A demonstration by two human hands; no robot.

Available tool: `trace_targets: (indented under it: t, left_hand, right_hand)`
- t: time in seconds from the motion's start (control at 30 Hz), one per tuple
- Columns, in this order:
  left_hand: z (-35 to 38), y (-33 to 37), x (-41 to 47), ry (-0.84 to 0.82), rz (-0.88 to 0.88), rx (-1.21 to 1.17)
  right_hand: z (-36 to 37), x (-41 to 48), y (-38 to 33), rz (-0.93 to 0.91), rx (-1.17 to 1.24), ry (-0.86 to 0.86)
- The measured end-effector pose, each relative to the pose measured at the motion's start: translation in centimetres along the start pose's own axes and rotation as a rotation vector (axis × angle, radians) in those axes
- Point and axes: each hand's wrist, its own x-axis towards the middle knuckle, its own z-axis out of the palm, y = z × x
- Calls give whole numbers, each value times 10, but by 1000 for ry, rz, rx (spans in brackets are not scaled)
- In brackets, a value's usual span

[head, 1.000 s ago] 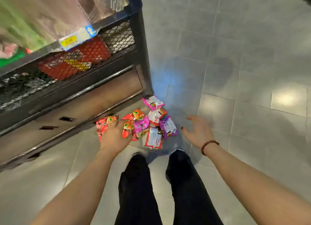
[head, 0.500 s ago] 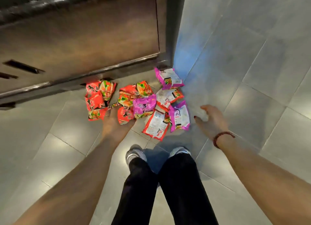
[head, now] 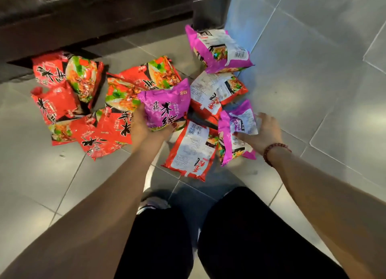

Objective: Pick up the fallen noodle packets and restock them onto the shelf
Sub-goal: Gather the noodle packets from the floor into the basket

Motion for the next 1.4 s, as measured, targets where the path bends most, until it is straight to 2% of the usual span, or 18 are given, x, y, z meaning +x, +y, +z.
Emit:
trace_targets:
  t: [0.1, 0.33, 0.5, 0.6, 0.77, 0.93, 1.03, 1.17, 1.27, 1.4]
  left_hand:
    - [11, -9, 21, 75, 19, 16]
    - [17, -5, 41, 102, 41, 229]
    - [20, 14, 18, 24, 31, 148]
    - [-3, 29, -7, 41, -6, 47]
    - [-86, 55, -66, 43, -84, -251]
    - [-193, 89, -158, 61, -151, -569]
    - [-260, 104, -214, 86, -241, -674]
    - [-348, 117, -284, 35, -275, -724]
    - [-407, 120, -333, 83, -287, -774]
    - [-475, 109, -396, 176, -289, -852]
  right_hand:
    - [17, 23, 9, 128, 169, -58]
    - [36, 30, 9, 202, 383, -179]
    - [36, 10, 3, 191, 532, -90]
    - [15, -24, -15, 177, 606, -46]
    - [-40, -105, -61, 73, 831, -61]
    - [-99, -204, -126, -30, 936, -208]
    - [-135, -273, -168, -66, 897, -327]
    - [-169, -361, -223, -115, 821, -529]
    - [-178, -423, -265, -171, 752, -663]
    - [-173, -504, -320, -346, 617, -764]
